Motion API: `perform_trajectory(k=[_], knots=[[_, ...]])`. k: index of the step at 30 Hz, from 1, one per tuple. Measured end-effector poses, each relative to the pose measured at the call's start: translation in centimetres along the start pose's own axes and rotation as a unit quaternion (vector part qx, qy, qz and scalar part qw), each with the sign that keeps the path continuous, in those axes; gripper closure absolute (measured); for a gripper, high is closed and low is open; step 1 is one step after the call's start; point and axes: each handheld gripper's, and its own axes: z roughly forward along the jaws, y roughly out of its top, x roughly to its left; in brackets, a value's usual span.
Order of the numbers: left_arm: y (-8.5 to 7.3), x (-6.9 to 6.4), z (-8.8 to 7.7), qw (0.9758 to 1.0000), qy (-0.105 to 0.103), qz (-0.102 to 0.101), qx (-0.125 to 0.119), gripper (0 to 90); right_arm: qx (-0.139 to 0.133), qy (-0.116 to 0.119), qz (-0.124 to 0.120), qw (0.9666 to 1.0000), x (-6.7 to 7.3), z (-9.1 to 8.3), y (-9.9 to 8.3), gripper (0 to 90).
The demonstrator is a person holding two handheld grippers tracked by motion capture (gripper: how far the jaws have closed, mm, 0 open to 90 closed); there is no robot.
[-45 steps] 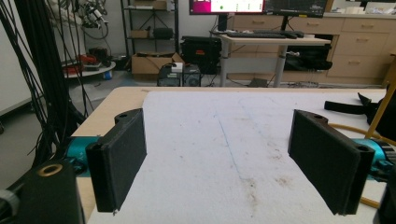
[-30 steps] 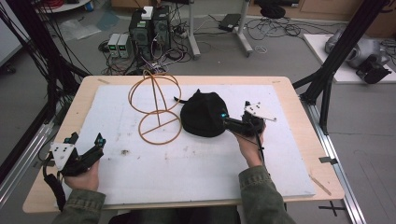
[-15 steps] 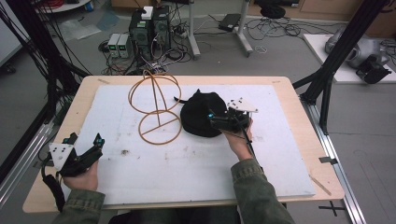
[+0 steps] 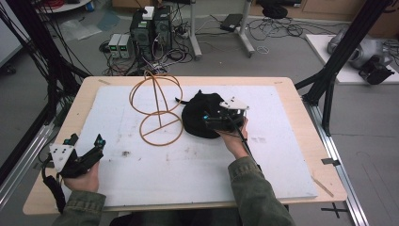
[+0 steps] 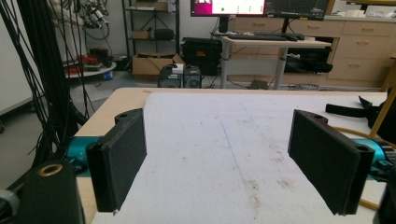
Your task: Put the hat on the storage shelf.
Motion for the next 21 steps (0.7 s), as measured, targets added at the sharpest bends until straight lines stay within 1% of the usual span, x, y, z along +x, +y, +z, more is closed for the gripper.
perform_trajectory(k=[2,10,13,16,17,18,19,21], knots=[[0.0,0.0,0.0,1.0000,0.000,-0.001,0.000,19.7,0.010,-0.001,0.003,0.9999,0.0,0.4,-0.1,5.9],[0.0,-0.1,0.3,1.0000,-0.001,-0.001,0.002,19.8,0.021,-0.011,0.009,0.9997,0.2,1.0,-0.2,5.9],[0.0,-0.1,0.3,1.0000,-0.002,-0.002,0.002,19.9,0.036,-0.016,-0.001,0.9992,0.8,1.6,-0.4,5.9],[0.0,-0.1,0.4,1.0000,-0.002,-0.004,0.001,19.9,0.040,-0.018,-0.003,0.9990,1.1,1.9,-0.4,6.0],[0.0,-0.1,0.4,1.0000,-0.002,-0.005,0.001,19.9,0.040,-0.020,-0.002,0.9990,1.1,1.9,-0.4,6.0],[0.0,-0.1,0.4,1.0000,-0.003,-0.006,0.002,20.1,0.044,-0.026,0.009,0.9987,1.1,2.0,-0.4,6.1],[0.0,0.0,0.5,0.9999,-0.004,-0.010,0.003,20.3,0.045,-0.025,0.017,0.9985,1.0,2.0,-0.4,6.1],[-0.1,0.1,0.5,0.9999,-0.003,-0.013,0.005,20.3,0.047,-0.027,0.020,0.9983,1.0,2.1,-0.4,6.9]])
